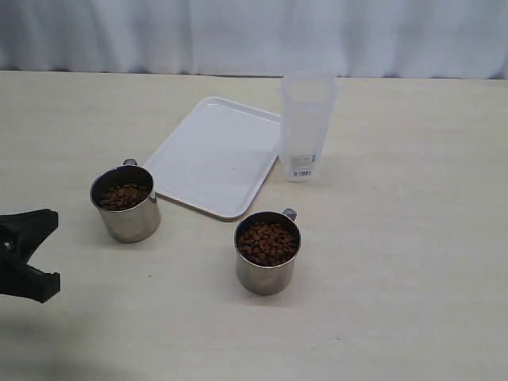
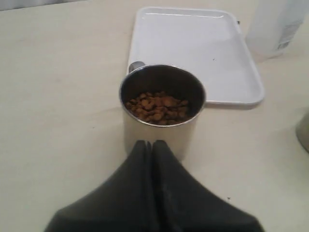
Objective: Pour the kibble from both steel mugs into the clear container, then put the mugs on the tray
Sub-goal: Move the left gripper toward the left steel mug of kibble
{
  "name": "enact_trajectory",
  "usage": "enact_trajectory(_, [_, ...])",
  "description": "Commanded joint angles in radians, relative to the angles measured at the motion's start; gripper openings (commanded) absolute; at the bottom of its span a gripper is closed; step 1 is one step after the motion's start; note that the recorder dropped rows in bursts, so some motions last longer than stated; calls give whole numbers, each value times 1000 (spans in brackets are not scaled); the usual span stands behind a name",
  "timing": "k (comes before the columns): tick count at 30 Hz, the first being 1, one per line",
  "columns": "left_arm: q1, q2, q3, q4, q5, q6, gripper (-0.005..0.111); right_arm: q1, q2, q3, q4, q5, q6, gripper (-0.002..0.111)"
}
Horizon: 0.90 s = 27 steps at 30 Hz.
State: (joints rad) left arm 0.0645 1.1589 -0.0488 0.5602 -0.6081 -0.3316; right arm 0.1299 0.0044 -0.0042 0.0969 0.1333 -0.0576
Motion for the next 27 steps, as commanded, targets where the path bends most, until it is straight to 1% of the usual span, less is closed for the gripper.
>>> enact_trajectory(1, [-6, 111, 6, 37, -184, 76, 0, 1, -4, 4, -3, -2, -2, 5])
enact_trajectory(3, [-2, 168, 18, 30, -243, 147, 0, 1, -4, 4, -3, -2, -2, 5])
enact_trajectory(4, [28, 216, 26, 23, -286, 191, 0, 1, -4, 4, -3, -2, -2, 5])
enact_trajectory(5, [48, 237, 26, 27, -307, 195, 0, 1, -4, 4, -3, -2, -2, 5])
enact_trajectory(9, [211, 462, 11, 192, -481, 258, 0, 1, -4, 4, -3, -2, -2, 5])
enact_trajectory(11, [280, 531, -45, 315, -475, 243, 0, 1, -4, 4, -3, -2, -2, 5])
enact_trajectory(13, [296, 578, -90, 318, -451, 225, 0, 1, -4, 4, -3, -2, -2, 5])
enact_trajectory(18, [296, 578, -94, 339, -491, 202, 0, 1, -4, 4, -3, -2, -2, 5])
enact_trajectory(20, [296, 578, -96, 313, -474, 271, 0, 1, -4, 4, -3, -2, -2, 5])
enact_trajectory(22, [296, 578, -96, 275, -410, 367, 0, 1, -4, 4, -3, -2, -2, 5])
enact_trajectory(23, [296, 584, -96, 273, -408, 392, 0, 1, -4, 4, -3, -2, -2, 5])
enact_trajectory(27, [296, 663, -104, 291, -473, 456, 0, 1, -4, 4, -3, -2, -2, 5])
